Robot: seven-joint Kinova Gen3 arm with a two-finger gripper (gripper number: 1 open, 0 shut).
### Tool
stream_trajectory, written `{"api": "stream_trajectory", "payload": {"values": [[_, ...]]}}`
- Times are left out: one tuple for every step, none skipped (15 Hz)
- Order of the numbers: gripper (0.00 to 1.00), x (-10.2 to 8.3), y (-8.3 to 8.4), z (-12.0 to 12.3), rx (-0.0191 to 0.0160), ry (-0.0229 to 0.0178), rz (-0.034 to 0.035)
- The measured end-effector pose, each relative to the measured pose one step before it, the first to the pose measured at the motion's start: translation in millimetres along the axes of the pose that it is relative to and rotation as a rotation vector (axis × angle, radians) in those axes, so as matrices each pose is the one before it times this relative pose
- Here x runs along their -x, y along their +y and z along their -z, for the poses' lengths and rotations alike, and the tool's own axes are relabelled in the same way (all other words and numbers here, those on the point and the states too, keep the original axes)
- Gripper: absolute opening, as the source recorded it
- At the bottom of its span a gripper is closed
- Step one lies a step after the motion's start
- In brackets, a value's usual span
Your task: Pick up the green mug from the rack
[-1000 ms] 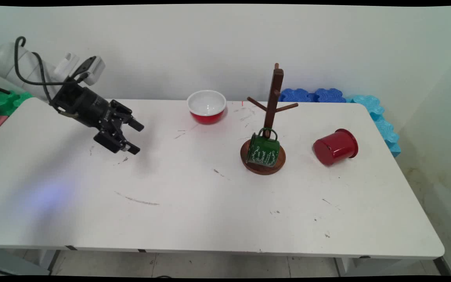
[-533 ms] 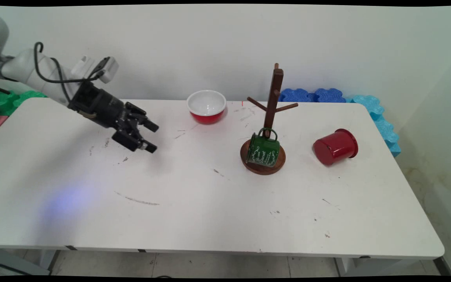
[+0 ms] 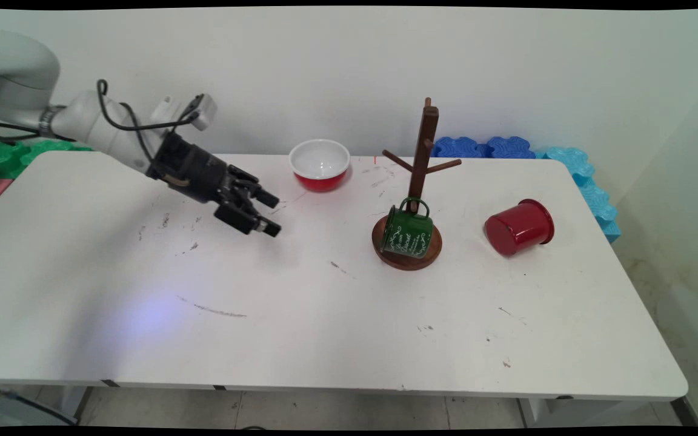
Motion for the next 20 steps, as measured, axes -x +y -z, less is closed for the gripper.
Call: {"api": "stream_trajectory", "payload": {"values": [[1.0, -2.04, 0.79, -7.09, 0.00528, 0.01077, 0.00985], [1.0, -1.53, 0.71, -6.32, 0.00404, 0.00867, 0.00844], [1.0, -1.67, 0.87, -7.36, 0.00414, 0.0096, 0.00882], [1.0, -1.41, 0.86, -7.34, 0.00386, 0.00959, 0.00838], [1.0, -1.32, 0.69, -6.62, 0.00294, 0.00847, 0.0069], [1.0, -1.51, 0.8, -7.65, 0.00325, 0.00983, 0.00751], [1.0, -1.5, 0.8, -7.83, 0.00309, 0.00961, 0.00711], [1.0, -1.22, 0.96, -8.02, 0.00285, 0.00979, 0.00741], [1.0, -0.89, 0.7, -6.76, 0.00165, 0.00801, 0.00652], [1.0, -0.76, 0.56, -7.84, 0.00089, 0.00875, 0.00788], [1.0, -0.47, 0.76, -7.84, 0.0014, 0.0083, 0.00839], [1.0, -0.32, 0.54, -6.59, 0.00087, 0.00663, 0.00685], [1.0, -0.32, 0.61, -7.48, 0.00121, 0.00718, 0.00734], [1.0, -0.21, 0.62, -7.23, 0.00116, 0.00733, 0.00712], [1.0, -0.25, 0.44, -6.02, 0.00077, 0.00605, 0.00546], [1.0, -0.42, 0.54, -6.74, 0.00115, 0.00702, 0.00557], [1.0, -0.44, 0.32, -6.74, 0.00106, 0.00645, 0.00536], [1.0, -0.34, 0.23, -5.43, 0.00072, 0.0053, 0.00416], [1.0, -0.27, 0.11, -6.03, 0.00053, 0.00561, 0.00456], [1.0, -0.51, 0.22, -5.94, 0.00094, 0.00586, 0.00406]]}}
